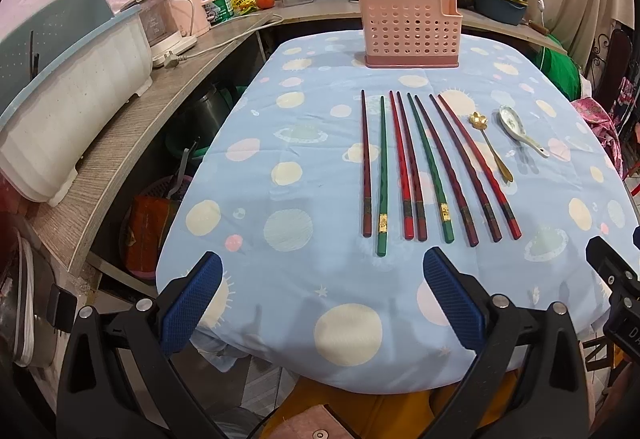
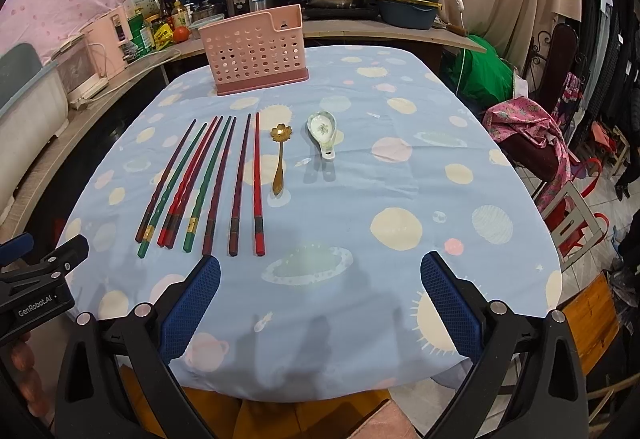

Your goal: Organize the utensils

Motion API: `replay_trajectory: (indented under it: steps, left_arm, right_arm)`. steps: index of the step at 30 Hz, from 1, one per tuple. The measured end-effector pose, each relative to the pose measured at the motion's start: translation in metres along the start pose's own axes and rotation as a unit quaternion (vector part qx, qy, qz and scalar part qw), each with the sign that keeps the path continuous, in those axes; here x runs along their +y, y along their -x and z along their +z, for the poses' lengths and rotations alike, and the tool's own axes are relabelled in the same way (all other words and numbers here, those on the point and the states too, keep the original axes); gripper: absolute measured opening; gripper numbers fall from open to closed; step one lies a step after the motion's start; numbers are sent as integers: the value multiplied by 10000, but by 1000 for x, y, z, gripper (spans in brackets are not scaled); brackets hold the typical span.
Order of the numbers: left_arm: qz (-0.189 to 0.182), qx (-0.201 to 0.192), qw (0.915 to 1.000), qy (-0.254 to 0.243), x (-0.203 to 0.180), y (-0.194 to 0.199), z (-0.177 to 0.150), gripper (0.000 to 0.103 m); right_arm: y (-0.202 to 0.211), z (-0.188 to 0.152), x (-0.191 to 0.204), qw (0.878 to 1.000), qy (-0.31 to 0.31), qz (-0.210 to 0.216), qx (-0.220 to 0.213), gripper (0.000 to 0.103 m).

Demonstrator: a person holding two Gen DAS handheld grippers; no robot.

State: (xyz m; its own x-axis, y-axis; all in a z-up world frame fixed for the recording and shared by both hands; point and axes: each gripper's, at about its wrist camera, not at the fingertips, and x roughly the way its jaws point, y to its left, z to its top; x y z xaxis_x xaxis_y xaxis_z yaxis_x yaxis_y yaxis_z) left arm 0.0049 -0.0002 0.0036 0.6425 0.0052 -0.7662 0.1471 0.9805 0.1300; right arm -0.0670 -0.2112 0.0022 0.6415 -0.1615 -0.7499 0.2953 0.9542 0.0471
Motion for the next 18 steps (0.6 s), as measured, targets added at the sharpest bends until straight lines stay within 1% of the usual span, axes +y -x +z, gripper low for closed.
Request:
replay_trajectory:
  steps: [6,7,18]
  left_arm:
    - [-25,17,10000,11,-3,-1,5,96]
    - [-36,9,10000,20,0,-2,-3,96]
    - [-77,-35,10000,-18,-3,0,-5,96]
  right_arm:
    - [-1,-2,0,10000,10,-35,-6,96]
    - [-1,-2,-1,10000,3,-39,-7,96]
    - [-4,-5,-1,10000,-28,-13,3,96]
